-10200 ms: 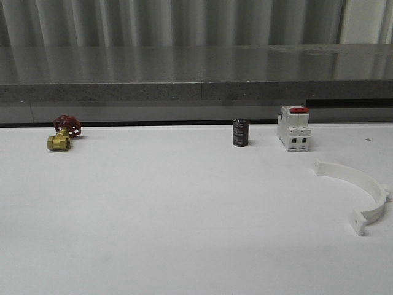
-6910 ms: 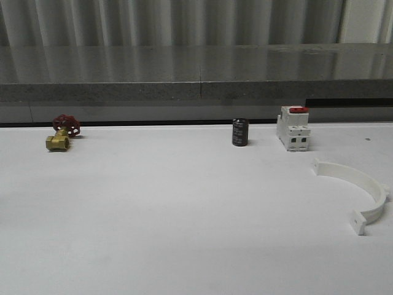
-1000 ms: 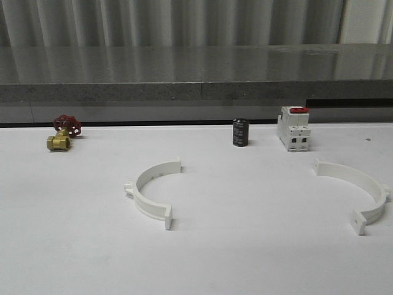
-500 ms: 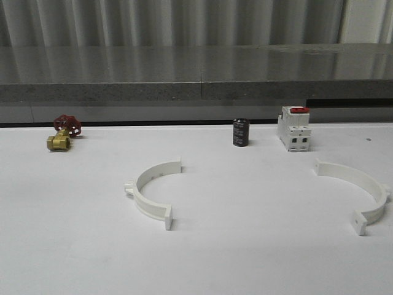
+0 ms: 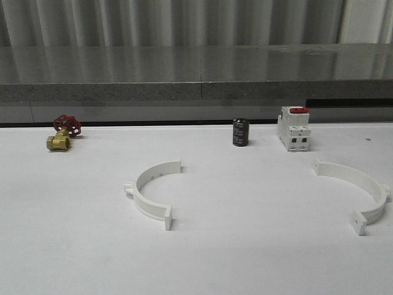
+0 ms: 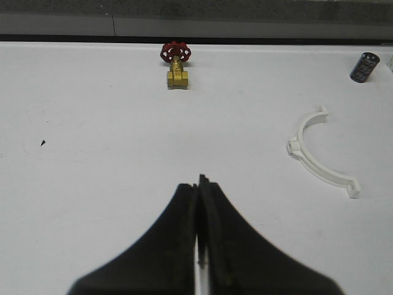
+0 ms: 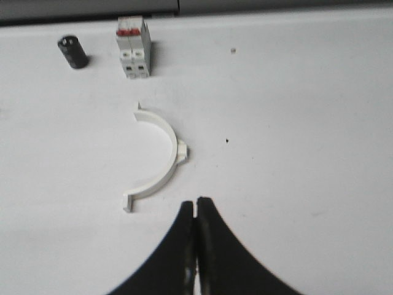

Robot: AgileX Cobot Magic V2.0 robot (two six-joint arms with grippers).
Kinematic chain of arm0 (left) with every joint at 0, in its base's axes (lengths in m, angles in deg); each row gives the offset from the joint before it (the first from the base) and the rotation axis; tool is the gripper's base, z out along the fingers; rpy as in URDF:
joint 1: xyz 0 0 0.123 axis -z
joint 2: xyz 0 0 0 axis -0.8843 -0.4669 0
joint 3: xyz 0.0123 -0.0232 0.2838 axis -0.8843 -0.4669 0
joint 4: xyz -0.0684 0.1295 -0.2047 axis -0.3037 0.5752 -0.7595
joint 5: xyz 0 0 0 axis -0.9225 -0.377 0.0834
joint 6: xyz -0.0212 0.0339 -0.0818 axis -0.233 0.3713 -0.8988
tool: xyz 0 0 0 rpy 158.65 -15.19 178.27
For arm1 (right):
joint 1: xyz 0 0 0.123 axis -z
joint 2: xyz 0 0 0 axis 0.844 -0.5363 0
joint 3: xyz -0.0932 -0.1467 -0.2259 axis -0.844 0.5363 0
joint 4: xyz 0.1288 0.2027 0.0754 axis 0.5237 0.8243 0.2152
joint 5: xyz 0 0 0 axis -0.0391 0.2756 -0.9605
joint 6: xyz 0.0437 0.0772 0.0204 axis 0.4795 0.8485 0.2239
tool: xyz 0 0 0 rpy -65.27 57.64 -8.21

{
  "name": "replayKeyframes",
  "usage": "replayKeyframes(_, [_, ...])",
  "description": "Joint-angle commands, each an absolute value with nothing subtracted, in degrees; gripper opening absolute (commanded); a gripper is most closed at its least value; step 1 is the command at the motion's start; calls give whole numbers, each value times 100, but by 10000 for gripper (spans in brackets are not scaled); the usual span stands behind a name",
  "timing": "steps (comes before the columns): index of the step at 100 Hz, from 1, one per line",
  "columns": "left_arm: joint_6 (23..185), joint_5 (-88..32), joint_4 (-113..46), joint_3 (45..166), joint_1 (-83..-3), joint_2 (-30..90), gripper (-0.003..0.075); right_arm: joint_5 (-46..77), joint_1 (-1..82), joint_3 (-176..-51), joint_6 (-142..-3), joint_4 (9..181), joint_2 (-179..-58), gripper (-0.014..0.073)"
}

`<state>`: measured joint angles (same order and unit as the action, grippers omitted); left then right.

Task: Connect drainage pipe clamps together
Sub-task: 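Raise the left gripper away from the placed clamp half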

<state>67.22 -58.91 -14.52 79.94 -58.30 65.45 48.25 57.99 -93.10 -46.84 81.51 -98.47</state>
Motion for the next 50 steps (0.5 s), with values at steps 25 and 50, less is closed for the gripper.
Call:
replayKeyframes(25, [6713, -5526, -1548, 8146, -5838, 6510, -21, 4463, 5816, -9933, -4762, 8124, -11294, -62])
replayKeyframes(50, [6713, -5526, -1548, 8146, -5838, 6510, -21, 4483, 5816, -9933, -4762, 8129, -11797, 269])
